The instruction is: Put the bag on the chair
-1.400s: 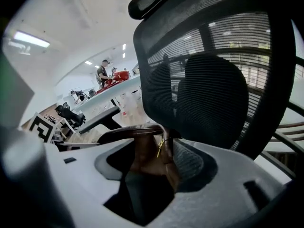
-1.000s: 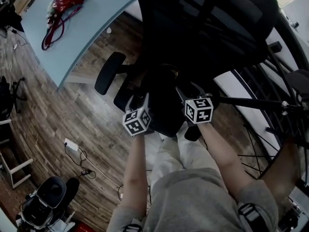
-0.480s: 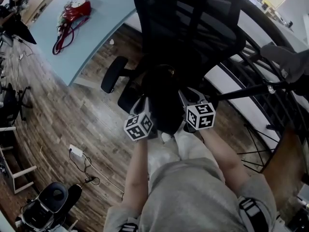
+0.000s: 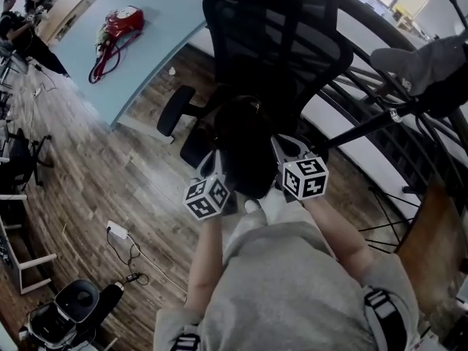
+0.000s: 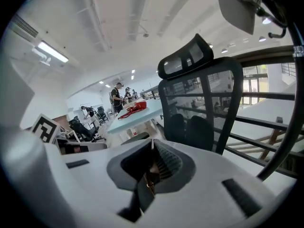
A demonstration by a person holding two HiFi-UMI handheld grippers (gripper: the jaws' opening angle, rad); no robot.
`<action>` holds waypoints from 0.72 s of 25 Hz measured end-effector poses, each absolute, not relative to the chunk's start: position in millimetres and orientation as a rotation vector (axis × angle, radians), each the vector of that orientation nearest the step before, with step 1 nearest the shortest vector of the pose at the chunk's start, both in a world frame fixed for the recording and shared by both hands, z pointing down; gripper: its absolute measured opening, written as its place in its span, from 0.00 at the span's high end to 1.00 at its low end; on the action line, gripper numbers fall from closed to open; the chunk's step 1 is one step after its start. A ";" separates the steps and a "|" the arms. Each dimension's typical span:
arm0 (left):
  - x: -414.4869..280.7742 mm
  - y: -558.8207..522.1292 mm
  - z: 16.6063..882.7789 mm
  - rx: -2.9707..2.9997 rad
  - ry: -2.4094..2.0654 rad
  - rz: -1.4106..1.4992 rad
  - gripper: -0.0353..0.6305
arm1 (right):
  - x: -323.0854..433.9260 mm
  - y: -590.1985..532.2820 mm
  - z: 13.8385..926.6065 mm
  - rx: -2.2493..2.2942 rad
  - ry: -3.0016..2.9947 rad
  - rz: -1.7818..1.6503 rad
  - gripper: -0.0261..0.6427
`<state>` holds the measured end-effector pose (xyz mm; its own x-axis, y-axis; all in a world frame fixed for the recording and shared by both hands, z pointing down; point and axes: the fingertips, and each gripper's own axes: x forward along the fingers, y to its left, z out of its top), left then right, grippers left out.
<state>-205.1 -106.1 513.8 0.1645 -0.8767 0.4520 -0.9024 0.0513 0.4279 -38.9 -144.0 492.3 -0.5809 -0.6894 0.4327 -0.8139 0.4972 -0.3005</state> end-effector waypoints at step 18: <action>-199.4 -68.2 470.8 1.876 -1.678 0.049 0.94 | -40.0 -103.5 434.0 1.218 -2.613 0.612 0.95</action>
<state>-199.4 -68.2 470.8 0.1947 -0.8882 0.4160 -0.9110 -0.0066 0.4123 -40.0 -103.5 434.0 -0.6426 -0.6861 0.3412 -0.7662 0.5760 -0.2848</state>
